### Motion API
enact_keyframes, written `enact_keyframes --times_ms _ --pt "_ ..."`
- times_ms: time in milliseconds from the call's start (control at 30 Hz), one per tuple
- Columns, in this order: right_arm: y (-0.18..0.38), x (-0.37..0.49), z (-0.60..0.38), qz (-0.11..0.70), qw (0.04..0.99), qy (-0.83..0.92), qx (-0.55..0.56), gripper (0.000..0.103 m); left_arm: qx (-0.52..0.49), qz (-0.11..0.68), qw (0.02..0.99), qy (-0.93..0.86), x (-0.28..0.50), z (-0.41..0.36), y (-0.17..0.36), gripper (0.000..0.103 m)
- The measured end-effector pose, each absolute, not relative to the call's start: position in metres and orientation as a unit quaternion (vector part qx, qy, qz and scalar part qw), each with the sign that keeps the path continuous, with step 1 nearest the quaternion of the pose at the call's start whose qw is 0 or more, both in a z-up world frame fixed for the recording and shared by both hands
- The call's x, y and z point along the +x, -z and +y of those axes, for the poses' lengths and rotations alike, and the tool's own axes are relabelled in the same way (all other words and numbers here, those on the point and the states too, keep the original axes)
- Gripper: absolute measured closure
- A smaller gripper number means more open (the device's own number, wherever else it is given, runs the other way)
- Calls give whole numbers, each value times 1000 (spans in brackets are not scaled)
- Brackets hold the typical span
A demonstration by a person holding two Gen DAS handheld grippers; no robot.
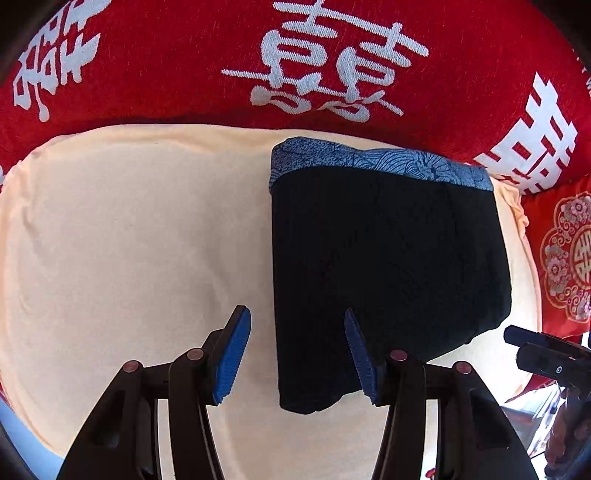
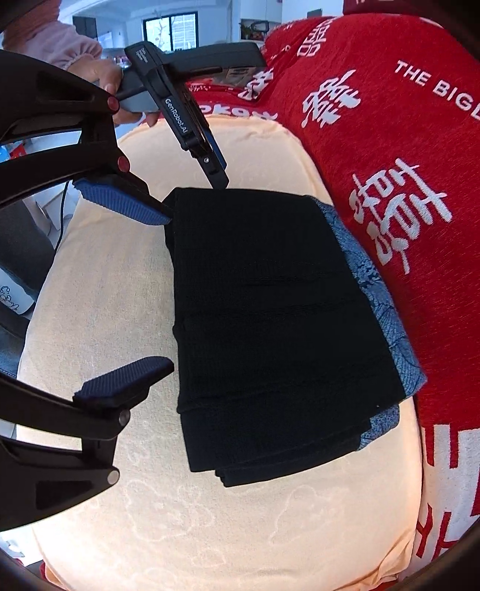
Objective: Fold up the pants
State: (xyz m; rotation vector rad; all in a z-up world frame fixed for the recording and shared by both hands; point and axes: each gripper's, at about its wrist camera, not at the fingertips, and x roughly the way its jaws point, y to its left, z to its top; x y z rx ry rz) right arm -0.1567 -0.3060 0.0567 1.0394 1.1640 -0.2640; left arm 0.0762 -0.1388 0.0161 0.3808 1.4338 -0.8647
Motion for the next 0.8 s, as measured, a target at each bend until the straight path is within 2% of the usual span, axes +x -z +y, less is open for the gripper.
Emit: enact_keyframes --times_ms 33,67,100,133,533,800 --pt "-58 -160 -311 517 706 117 470 20 161 637 649 383 79 -141 -16 48" --pt "-60 -162 -317 510 710 118 472 20 155 641 646 385 81 -144 -16 43" --pt "-60 -165 -323 503 714 122 471 20 151 645 643 384 83 -146 -15 34" --pt "-61 -168 -329 498 718 128 469 20 149 647 645 379 85 -148 -15 18" --pt "-11 -200 -414 489 690 160 510 15 119 679 608 394 112 -163 19 17" --pt "27 -196 -439 473 685 69 549 14 95 679 572 451 123 -176 40 17"
